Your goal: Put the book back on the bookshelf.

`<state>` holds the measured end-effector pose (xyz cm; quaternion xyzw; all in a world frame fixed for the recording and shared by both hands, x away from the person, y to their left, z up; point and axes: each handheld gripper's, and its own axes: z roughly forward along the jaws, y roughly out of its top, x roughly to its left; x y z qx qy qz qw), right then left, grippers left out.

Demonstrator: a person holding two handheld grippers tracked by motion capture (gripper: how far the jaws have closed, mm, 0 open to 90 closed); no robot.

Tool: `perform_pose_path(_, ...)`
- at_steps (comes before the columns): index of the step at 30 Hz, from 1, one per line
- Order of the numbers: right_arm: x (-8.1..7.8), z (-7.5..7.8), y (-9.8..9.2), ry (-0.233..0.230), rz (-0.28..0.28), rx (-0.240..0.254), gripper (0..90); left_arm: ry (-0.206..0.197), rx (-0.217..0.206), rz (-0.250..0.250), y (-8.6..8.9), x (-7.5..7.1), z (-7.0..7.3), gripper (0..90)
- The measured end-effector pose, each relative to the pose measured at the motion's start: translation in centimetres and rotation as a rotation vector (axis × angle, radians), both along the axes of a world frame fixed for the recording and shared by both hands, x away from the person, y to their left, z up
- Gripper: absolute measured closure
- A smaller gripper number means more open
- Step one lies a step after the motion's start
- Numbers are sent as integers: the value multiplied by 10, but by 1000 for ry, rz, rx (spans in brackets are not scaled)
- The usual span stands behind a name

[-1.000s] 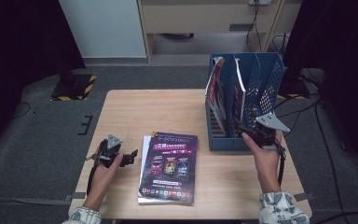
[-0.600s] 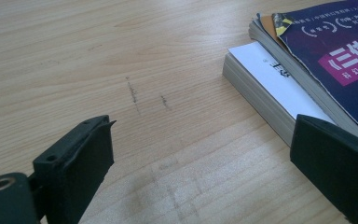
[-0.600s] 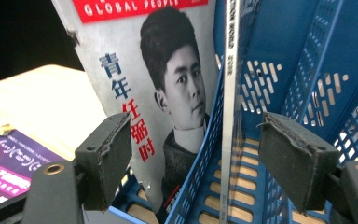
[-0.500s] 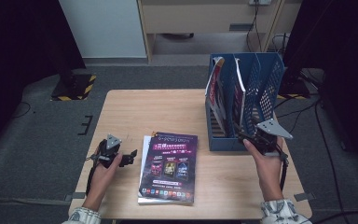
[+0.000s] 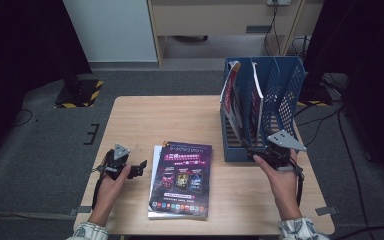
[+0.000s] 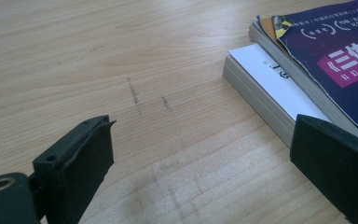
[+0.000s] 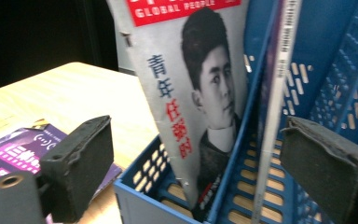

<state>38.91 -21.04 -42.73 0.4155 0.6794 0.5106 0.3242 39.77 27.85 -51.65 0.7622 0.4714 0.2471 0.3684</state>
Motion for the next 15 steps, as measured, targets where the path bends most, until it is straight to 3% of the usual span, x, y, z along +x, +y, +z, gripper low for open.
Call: perform_pose_path(15,-8,-5,40,6,108,-36,80,-1,1,-4,-1,0,0,55)
